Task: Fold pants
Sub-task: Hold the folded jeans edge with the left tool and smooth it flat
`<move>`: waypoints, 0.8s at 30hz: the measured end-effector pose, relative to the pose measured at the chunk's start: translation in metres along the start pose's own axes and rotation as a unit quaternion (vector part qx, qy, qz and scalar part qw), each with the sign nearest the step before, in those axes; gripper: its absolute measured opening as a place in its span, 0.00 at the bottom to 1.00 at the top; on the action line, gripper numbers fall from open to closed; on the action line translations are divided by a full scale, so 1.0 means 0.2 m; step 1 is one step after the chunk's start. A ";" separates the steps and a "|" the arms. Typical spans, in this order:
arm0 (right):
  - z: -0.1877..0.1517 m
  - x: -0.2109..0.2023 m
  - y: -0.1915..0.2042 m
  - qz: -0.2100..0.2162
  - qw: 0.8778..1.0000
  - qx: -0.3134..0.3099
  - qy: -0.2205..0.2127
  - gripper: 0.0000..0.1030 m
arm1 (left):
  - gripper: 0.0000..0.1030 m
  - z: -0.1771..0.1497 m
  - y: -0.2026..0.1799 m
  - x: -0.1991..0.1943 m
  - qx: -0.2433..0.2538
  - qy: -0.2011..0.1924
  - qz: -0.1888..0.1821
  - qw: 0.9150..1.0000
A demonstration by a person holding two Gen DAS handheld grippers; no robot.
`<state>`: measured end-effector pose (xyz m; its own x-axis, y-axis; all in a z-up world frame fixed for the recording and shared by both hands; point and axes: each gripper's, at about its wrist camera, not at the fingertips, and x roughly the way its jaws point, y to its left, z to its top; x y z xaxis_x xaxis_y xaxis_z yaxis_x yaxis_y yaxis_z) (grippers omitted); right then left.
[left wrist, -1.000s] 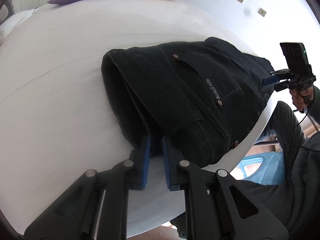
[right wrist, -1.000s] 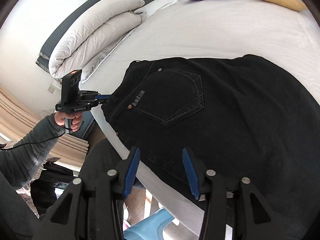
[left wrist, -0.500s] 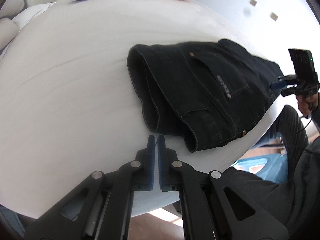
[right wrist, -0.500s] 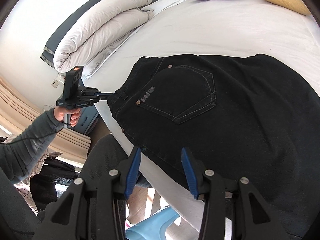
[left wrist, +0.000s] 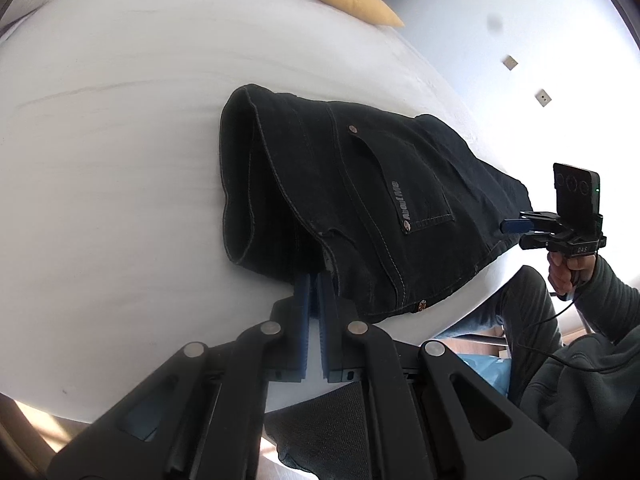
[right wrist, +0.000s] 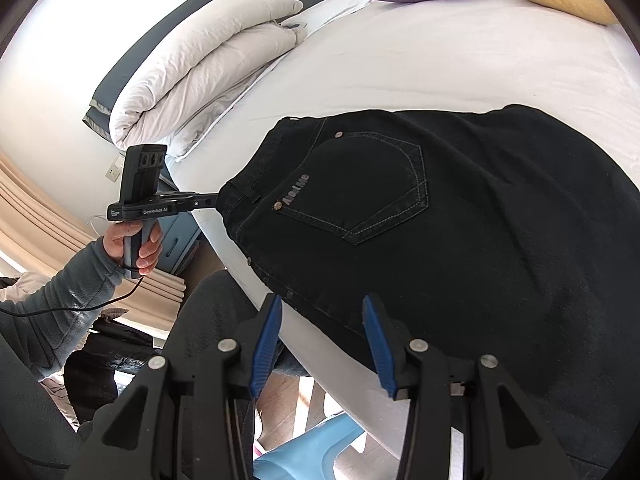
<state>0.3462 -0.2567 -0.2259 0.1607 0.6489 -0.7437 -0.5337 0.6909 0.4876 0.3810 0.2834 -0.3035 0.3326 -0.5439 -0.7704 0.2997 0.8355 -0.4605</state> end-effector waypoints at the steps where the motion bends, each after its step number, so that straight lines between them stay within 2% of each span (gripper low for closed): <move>1: 0.00 0.00 0.00 -0.001 1.000 0.002 0.000 0.45 | 0.03 0.00 0.00 0.00 -0.005 -0.002 -0.004 1.000; 3: 0.00 0.00 -0.01 0.001 1.000 0.003 -0.002 0.45 | 0.04 0.01 0.01 -0.01 -0.017 -0.011 -0.011 1.000; 5: -0.01 0.00 0.00 0.002 1.000 0.000 -0.001 0.45 | 0.18 0.00 0.04 -0.05 -0.031 -0.023 -0.014 0.999; 7: -0.01 0.01 0.00 0.002 1.000 -0.002 0.000 0.45 | 0.55 -0.01 0.06 -0.08 -0.042 -0.040 -0.017 0.998; 8: -0.01 0.00 0.00 0.002 1.000 -0.001 -0.001 0.45 | 0.60 -0.01 0.05 -0.09 -0.044 -0.047 -0.018 0.998; 9: -0.01 0.00 0.00 0.002 1.000 0.000 -0.002 0.45 | 0.61 -0.01 0.05 -0.10 -0.046 -0.053 -0.026 0.997; 15: 0.00 0.00 -0.02 -0.003 1.000 0.004 -0.005 0.45 | 0.60 0.01 -0.06 -0.09 0.000 -0.042 -0.040 0.998; 16: 0.00 0.00 -0.02 -0.002 1.000 0.004 -0.005 0.45 | 0.59 0.02 -0.08 -0.07 0.011 -0.029 -0.029 0.999; 17: 0.00 0.00 -0.02 -0.002 1.000 0.003 -0.004 0.45 | 0.55 0.02 -0.09 -0.04 0.019 -0.014 -0.020 1.000; 19: 0.00 0.01 -0.02 -0.006 1.000 0.002 -0.001 0.45 | 0.39 0.02 -0.10 0.04 0.026 0.011 -0.004 1.000; 23: -0.01 0.01 -0.03 -0.006 1.000 0.006 -0.003 0.45 | 0.20 0.02 -0.11 0.08 0.027 0.013 0.003 1.000; 24: -0.01 0.01 -0.03 -0.007 1.000 0.006 -0.002 0.45 | 0.11 0.02 -0.12 0.10 0.031 0.016 0.008 0.999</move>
<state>0.3482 -0.2609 -0.2311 0.1719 0.6398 -0.7491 -0.5217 0.7042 0.4817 0.3850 0.2530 -0.3059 0.3093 -0.5268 -0.7917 0.3489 0.8373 -0.4209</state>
